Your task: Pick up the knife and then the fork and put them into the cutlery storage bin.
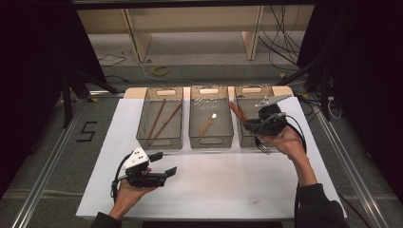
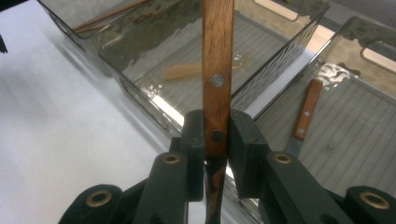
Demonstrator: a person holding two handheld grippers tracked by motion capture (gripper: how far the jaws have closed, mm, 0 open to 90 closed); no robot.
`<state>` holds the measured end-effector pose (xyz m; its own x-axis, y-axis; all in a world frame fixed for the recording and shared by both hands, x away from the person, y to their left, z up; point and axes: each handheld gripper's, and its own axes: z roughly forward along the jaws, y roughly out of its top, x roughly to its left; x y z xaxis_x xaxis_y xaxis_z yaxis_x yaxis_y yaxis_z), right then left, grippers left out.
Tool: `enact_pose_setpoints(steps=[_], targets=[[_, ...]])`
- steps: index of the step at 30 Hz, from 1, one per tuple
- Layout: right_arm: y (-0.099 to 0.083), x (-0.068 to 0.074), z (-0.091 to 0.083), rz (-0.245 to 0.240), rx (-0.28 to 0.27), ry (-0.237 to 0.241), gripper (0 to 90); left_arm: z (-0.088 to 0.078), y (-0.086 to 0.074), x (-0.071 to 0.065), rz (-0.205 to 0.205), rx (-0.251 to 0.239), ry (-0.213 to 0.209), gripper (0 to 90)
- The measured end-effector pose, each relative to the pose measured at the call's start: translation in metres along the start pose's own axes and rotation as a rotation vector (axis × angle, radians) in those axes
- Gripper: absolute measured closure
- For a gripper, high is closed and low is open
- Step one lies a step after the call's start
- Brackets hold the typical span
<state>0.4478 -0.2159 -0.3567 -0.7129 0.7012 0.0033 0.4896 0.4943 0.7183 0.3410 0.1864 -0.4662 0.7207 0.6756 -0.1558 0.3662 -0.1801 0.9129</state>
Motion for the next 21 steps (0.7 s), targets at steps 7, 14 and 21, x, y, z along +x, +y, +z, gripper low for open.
enact_pose_setpoints(steps=[7, 14, 21], targets=[[0.009, -0.006, -0.002, 0.016, -0.024, -0.007, 77.7, 0.000, 0.000, 0.000, -0.005, 0.000, 0.000, 18.7], [0.020, -0.017, -0.005, 0.053, -0.050, -0.025, 77.8, 0.000, 0.000, 0.000, -0.003, 0.003, 0.000, 18.7], [0.031, -0.033, -0.002, 0.082, -0.052, -0.084, 77.7, 0.000, 0.000, 0.000, -0.002, 0.004, 0.001, 18.7]])
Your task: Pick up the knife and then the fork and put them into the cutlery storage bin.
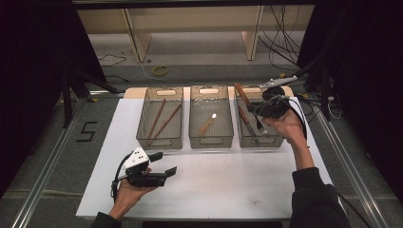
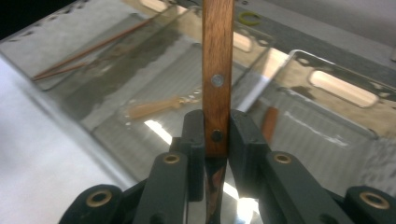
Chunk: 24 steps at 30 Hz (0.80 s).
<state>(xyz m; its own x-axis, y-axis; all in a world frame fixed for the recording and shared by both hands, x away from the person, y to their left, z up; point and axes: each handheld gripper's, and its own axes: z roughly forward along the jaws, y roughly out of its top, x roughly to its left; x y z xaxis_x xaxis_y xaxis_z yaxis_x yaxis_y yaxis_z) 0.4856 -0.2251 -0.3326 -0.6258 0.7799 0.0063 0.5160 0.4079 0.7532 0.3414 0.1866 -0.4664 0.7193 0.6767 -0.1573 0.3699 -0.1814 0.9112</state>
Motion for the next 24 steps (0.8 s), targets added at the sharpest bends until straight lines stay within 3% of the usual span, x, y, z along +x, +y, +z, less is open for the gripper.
enact_pose_setpoints(steps=[12, 24], targets=[[-0.002, -0.031, 0.015, 0.095, 0.003, -0.050, 77.7, 0.000, 0.000, 0.000, -0.003, 0.000, -0.003, 18.7], [-0.002, -0.043, 0.023, 0.126, 0.007, -0.082, 77.7, 0.001, 0.000, -0.001, -0.007, -0.002, -0.008, 18.7]])
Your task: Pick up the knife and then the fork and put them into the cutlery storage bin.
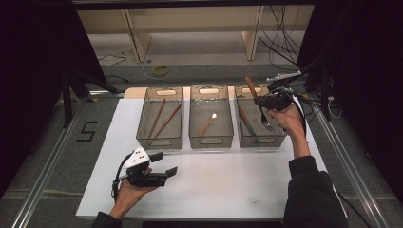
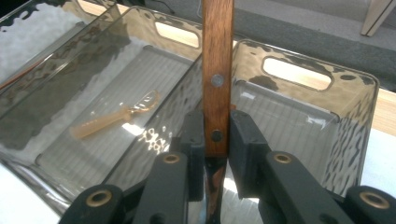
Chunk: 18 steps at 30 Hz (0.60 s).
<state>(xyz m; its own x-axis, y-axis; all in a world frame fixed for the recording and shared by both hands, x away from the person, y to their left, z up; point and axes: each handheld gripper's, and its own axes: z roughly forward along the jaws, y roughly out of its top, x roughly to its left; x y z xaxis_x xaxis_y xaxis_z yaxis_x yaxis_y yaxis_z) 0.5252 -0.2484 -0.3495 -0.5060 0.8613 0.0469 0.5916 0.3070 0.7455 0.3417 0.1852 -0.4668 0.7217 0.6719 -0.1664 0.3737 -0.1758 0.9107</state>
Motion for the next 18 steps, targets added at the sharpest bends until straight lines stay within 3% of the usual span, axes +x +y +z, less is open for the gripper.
enact_pose_setpoints(steps=[18], targets=[[-0.001, -0.005, 0.019, 0.031, 0.014, -0.029, 77.7, 0.000, 0.000, 0.000, 0.000, 0.001, 0.000, 18.7]])
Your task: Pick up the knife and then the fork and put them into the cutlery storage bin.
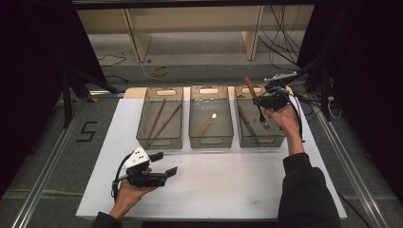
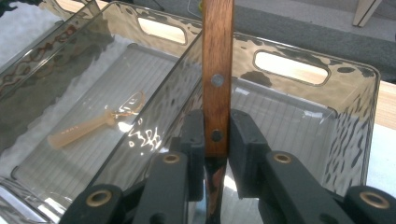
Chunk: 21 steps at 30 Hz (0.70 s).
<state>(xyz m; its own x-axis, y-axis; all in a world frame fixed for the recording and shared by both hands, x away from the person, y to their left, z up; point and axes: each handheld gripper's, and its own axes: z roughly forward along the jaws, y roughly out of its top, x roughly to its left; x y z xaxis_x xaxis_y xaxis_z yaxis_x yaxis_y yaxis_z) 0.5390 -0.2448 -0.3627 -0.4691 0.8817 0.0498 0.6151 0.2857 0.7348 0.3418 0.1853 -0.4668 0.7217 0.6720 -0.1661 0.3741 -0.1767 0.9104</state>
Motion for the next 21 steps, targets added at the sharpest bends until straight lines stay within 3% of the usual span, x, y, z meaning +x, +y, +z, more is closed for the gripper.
enact_pose_setpoints(steps=[21], targets=[[-0.010, 0.000, 0.016, 0.009, 0.041, -0.017, 77.6, 0.000, 0.000, 0.000, 0.002, 0.001, 0.000, 18.7]])
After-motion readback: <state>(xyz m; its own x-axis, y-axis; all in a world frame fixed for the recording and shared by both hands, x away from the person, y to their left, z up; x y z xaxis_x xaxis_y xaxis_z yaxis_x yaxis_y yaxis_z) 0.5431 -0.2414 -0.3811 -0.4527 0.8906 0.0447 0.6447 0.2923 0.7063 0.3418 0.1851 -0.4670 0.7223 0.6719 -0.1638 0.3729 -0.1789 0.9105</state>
